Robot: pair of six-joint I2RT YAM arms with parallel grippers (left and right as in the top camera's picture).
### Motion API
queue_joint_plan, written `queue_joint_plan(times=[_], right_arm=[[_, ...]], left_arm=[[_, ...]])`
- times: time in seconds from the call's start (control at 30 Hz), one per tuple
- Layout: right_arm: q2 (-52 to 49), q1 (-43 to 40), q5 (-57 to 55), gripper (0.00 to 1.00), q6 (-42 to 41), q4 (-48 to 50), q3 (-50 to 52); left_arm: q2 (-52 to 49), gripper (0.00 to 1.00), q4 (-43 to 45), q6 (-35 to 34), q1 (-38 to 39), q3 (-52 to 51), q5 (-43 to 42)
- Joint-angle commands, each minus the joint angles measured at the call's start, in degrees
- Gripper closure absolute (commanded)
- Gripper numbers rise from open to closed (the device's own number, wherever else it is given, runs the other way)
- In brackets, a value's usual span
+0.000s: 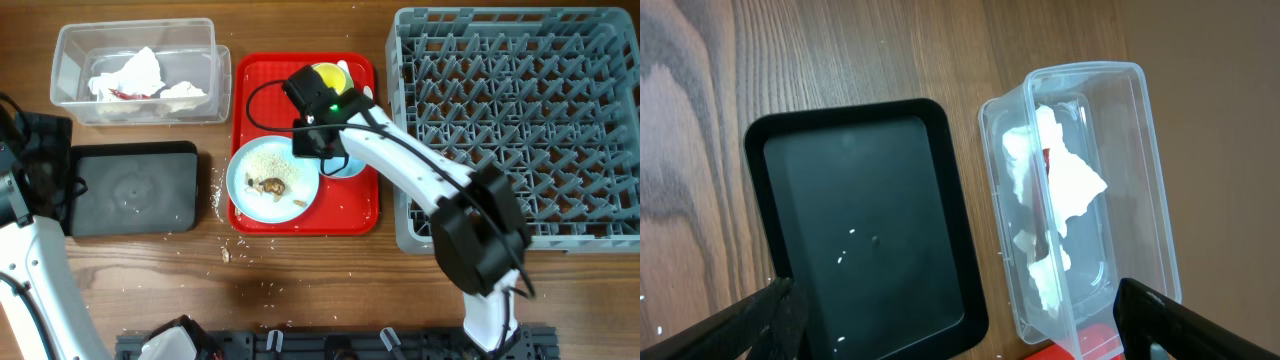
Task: Sort waste into correct bins and load items into the dishwasher rack
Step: 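Carry the light-blue bowl with the right gripper and place it upside down in the rack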
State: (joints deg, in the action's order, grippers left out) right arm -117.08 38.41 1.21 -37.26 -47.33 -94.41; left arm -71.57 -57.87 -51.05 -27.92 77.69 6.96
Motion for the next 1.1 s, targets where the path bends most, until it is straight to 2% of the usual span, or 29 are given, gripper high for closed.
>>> queue_joint_plan(times=[0.0, 0.2, 0.37, 0.5, 0.57, 0.63, 0.67, 0.93, 1.07], right_arm=[[8.98, -1.73, 2.32, 0.96, 1.20, -1.01, -0.63], [20.70, -8.66, 2.43, 0.96, 5.70, -2.78, -0.63], [26.25, -24.26, 8.90, 0.96, 15.39, -3.61, -0.63], [24.94, -41.13, 24.65, 0.96, 21.40, -5.81, -0.61], [24.00, -50.07, 37.99, 0.96, 26.01, -7.82, -0.55], [22.86, -55.43, 50.97, 0.96, 32.52, -8.48, 0.02], [22.08, -57.72, 54.77, 0.96, 32.92, -9.25, 0.79], [12.24, -60.24, 69.81, 0.96, 38.97, -9.81, 8.31], [7.78, -60.50, 69.59, 0.96, 38.69, -11.23, 9.79]], left_arm=[[0.20, 0.00, 0.11, 1.16, -0.37, -0.22, 0.15], [0.22, 0.00, 0.11, 1.16, -0.37, -0.22, 0.15], [0.22, 0.00, 0.11, 1.16, -0.37, -0.22, 0.13], [0.22, 0.00, 0.11, 1.16, -0.37, -0.22, 0.13], [0.22, 0.00, 0.11, 1.16, -0.37, -0.22, 0.15], [0.22, 0.00, 0.11, 1.16, -0.37, -0.22, 0.15], [0.20, 0.00, 0.11, 1.16, -0.37, -0.22, 0.15], [0.20, 0.00, 0.11, 1.16, -0.37, -0.22, 0.13], [0.20, 0.00, 0.11, 1.16, -0.37, -0.22, 0.15]])
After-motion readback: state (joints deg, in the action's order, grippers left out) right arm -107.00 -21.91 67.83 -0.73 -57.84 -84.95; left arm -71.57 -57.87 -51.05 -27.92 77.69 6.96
